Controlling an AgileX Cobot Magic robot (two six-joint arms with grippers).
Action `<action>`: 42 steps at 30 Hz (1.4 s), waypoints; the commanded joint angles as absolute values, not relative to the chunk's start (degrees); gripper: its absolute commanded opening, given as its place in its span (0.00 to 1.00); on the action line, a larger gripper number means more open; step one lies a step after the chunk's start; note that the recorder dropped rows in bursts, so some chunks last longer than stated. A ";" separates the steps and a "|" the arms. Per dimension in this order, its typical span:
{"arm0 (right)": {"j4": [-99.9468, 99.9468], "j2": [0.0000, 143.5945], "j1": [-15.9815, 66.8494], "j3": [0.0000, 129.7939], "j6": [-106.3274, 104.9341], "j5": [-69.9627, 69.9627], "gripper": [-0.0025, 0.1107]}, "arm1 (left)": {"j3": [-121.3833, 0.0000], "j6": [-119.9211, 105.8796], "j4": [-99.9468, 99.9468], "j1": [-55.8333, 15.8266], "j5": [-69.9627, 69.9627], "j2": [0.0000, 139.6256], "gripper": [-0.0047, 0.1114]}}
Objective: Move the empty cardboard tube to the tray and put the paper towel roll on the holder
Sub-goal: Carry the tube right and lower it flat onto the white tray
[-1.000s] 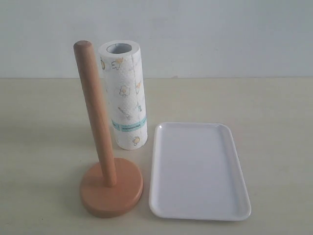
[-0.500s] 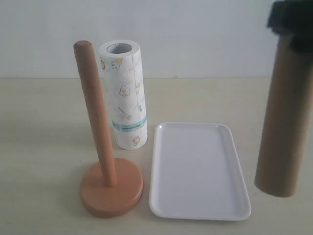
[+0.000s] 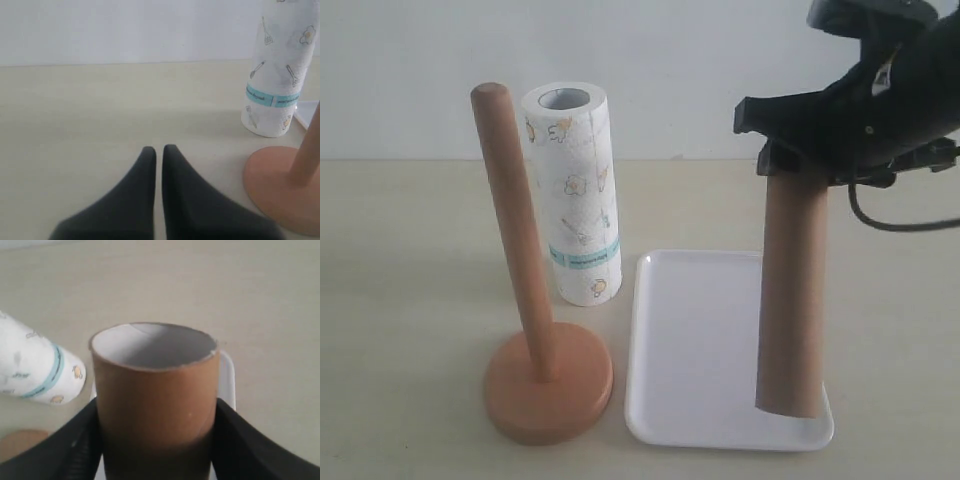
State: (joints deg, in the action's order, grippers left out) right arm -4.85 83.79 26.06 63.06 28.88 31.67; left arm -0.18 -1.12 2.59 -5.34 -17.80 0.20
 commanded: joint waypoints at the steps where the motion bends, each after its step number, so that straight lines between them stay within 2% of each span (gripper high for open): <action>1: 19.10 92.94 21.05 74.44 4.05 45.65 0.02 | 0.00 -0.48 2.54 -5.19 -17.75 0.00 0.08; 10: 17.58 108.10 21.16 90.76 7.10 57.97 0.02 | 0.00 -0.48 2.54 -5.19 -17.75 0.00 0.08; 22: 14.81 115.25 21.16 92.17 9.20 58.43 0.03 | 0.00 -0.48 2.54 -5.19 -17.75 0.00 0.08; 25: 14.81 116.29 21.16 92.17 9.20 58.04 0.10 | 0.00 -0.48 2.54 -5.19 -17.75 0.00 0.08; 31: 14.66 118.04 21.16 92.06 9.20 56.98 0.32 | 0.00 -0.48 2.54 -5.19 -17.75 0.00 0.08; 36: 14.66 118.97 21.16 92.06 9.98 56.87 0.38 | 0.00 -0.48 2.54 -5.19 -17.75 0.00 0.08; 42: 14.66 120.60 21.16 92.06 9.98 57.05 0.38 | 0.00 -0.48 2.54 -5.19 -17.75 0.00 0.08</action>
State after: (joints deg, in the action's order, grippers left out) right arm 15.14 120.20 21.62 91.82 9.67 57.18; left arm -0.18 -1.12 2.59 -5.34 -17.80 0.20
